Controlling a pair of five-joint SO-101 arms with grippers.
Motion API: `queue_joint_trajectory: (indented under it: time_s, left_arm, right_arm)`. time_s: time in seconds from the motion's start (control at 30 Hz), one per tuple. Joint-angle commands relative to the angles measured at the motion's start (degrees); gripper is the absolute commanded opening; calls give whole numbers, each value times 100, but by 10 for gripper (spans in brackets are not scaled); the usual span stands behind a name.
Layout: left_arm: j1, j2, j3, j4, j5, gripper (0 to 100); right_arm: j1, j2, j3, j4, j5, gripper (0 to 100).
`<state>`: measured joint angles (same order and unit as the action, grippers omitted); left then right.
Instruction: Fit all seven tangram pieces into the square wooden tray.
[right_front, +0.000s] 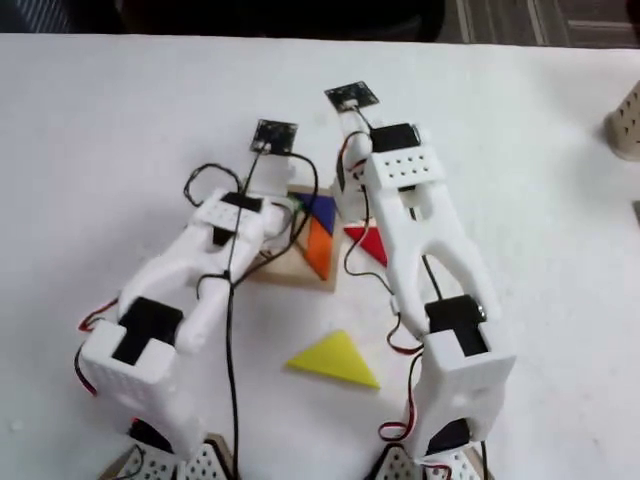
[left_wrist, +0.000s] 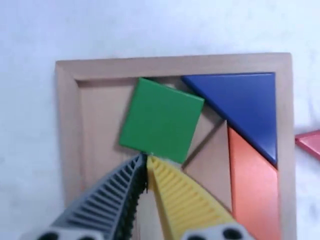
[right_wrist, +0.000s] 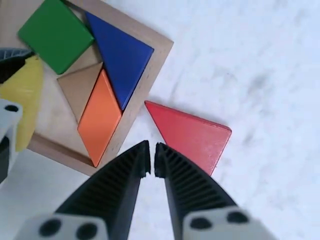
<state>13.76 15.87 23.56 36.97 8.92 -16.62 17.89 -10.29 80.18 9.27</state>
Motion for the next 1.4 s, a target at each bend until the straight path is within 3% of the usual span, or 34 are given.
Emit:
queue_joint_trajectory:
  time_s: [0.0, 0.27, 0.43, 0.63, 1.03, 1.37]
  left_arm:
    - [84, -92, -316, -325, 35, 23]
    - [-549, -971, -290, 193, 26, 23]
    - [-857, -716, -316, -527, 53, 22]
    - [-813, 110, -905, -835, 826, 22]
    - [-224, 585, -1266, -404, 264, 22]
    - [-119, 585, -1248, -352, 255, 22]
  right_arm:
    - [66, -48, -264, -75, -44, 17]
    - [66, -48, -264, -101, -35, 17]
    - [57, -48, -255, -101, -44, 17]
    - [48, -48, -246, -101, -44, 17]
    - [66, -48, -246, -101, -44, 17]
    - [66, -48, -255, -101, -35, 17]
